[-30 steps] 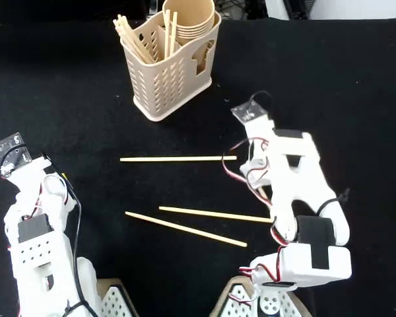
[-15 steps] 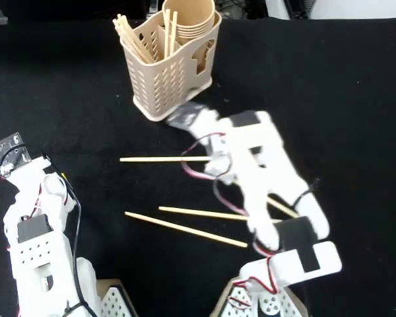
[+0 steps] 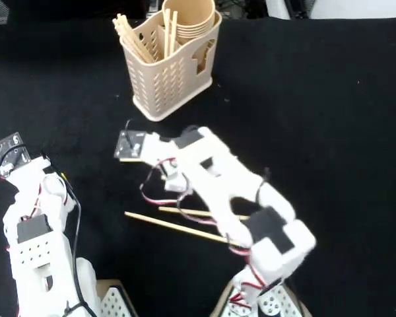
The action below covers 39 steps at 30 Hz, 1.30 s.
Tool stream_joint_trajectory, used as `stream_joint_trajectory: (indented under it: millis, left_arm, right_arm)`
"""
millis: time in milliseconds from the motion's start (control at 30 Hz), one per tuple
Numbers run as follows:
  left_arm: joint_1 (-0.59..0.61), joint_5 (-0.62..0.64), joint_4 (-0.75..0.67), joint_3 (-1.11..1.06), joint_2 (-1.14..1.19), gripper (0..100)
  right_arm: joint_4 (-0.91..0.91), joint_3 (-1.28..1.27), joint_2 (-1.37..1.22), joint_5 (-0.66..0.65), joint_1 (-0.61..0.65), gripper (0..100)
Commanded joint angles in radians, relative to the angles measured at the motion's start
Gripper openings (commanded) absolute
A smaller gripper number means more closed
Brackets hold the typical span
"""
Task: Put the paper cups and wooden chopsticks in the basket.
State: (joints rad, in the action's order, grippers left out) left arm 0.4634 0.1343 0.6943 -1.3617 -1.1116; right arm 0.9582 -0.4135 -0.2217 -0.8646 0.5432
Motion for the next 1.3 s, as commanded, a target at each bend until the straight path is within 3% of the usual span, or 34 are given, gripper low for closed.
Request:
stream_joint_trajectory:
  millis: [0, 267, 900, 1100, 1267]
  left_arm:
    - [0.010, 0.006, -0.021, 0.045, -0.006, 5]
    - [0.010, 0.006, -0.021, 0.045, -0.006, 5]
    - [0.010, 0.005, -0.021, 0.045, -0.006, 5]
    - [0.010, 0.005, -0.021, 0.045, -0.006, 5]
    - [0.010, 0.005, -0.021, 0.045, -0.006, 5]
  right_arm:
    - [0.018, 0.107, -0.047, -0.008, 0.012, 20.3]
    - [0.037, 0.094, 0.016, -0.023, 0.008, 24.3]
    - [-0.049, 0.108, -0.062, -0.137, -0.203, 23.7]
    - [-0.091, 0.111, -0.094, -0.137, -0.203, 5.2]
    - [-0.086, 0.120, -0.094, -0.137, -0.219, 1.3]
